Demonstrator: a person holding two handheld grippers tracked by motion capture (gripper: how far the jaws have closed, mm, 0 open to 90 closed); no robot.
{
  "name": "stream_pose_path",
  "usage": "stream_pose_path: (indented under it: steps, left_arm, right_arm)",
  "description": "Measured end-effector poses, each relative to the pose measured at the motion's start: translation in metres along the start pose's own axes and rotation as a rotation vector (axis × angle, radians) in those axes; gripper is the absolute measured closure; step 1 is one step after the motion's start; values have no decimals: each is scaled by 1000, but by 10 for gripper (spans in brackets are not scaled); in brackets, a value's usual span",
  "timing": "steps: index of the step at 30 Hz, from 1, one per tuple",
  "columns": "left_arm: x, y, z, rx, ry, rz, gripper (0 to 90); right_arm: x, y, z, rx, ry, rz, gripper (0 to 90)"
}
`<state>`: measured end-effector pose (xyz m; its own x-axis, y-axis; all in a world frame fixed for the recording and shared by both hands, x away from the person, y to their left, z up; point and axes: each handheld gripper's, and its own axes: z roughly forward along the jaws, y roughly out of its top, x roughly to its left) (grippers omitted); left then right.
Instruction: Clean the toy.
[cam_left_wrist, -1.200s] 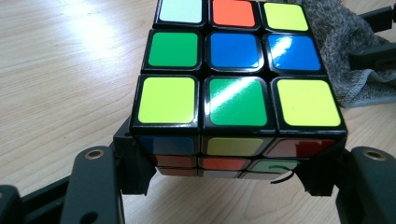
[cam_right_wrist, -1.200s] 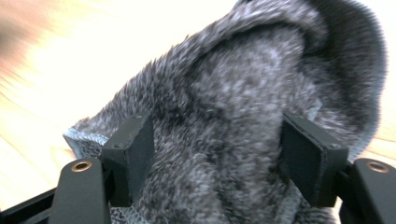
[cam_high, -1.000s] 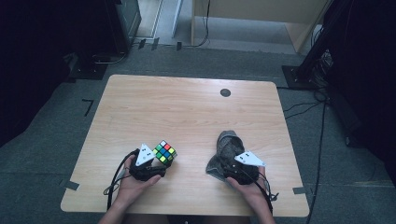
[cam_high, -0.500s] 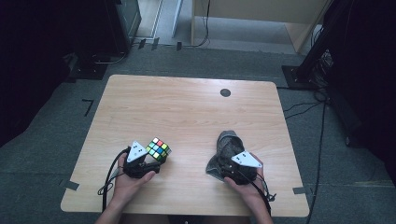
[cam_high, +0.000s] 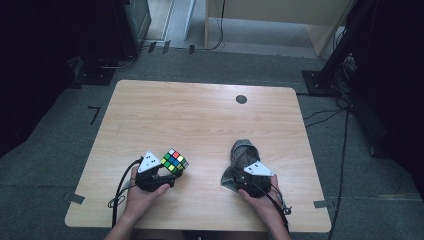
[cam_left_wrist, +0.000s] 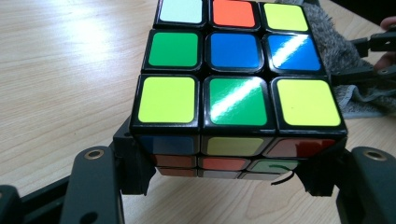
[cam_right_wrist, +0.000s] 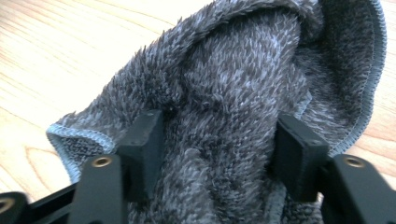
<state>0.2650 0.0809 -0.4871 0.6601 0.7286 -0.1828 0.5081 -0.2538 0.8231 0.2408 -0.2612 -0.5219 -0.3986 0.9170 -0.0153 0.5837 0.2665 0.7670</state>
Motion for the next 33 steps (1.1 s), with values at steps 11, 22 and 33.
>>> stream_pose_path:
  steps: [11,22,33]
  left_arm:
    - [-5,1,1,1,-20,35,339]
    - [-35,-1,14,59,-33,177,339]
    - [-80,-1,27,88,-64,316,340]
  right_arm:
    - [-3,5,-11,-66,61,67,771]
    - [44,43,-61,-355,301,-30,769]
    - [95,51,-58,-279,361,-229,718]
